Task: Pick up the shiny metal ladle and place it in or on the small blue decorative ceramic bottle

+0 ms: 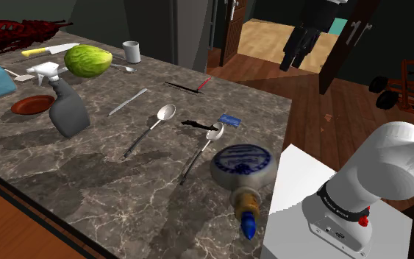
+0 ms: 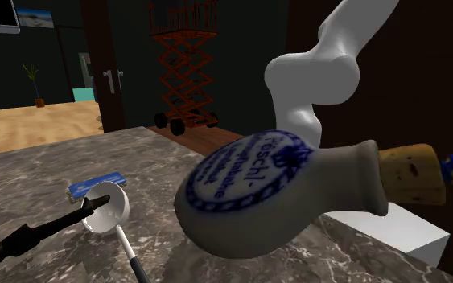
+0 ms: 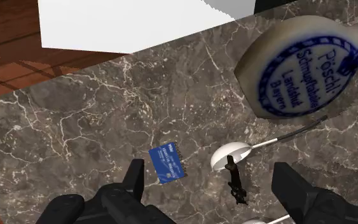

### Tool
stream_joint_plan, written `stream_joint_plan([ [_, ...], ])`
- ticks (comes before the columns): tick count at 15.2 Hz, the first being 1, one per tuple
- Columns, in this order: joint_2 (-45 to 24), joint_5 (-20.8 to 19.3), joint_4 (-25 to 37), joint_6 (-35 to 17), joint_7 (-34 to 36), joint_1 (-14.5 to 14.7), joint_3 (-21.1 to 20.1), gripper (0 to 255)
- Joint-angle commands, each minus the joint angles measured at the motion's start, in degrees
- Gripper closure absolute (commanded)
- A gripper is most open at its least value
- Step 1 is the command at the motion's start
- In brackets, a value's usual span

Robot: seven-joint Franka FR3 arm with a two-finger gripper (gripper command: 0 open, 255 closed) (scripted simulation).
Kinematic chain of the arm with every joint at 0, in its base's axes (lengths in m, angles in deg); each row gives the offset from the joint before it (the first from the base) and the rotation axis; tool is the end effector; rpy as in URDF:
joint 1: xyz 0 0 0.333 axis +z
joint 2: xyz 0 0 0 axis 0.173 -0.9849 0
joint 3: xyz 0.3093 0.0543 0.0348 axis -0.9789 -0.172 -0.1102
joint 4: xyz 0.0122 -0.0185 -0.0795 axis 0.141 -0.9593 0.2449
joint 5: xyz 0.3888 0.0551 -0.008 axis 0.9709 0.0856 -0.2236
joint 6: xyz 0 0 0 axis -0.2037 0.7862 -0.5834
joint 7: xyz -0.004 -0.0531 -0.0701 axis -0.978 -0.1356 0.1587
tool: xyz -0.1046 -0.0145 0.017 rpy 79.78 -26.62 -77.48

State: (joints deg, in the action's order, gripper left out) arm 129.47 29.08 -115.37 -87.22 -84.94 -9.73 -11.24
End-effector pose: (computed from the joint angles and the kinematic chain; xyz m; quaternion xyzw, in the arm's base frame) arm 0.3069 -0.0077 0.5966 -0.9965 -0.0188 -0.0256 0.0775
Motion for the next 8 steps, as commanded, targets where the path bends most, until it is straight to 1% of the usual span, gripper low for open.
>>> stream_joint_plan([
  [1,0.00,0.00,0.00,0.00,0.00,0.00,0.00,0],
  [5,4.30,4.24,-7.69,-5.22,12.94,-1.85,-6.74,0],
  [8,6.05,7.99,-12.11,-9.37,22.75,-2.76,-12.42,0],
])
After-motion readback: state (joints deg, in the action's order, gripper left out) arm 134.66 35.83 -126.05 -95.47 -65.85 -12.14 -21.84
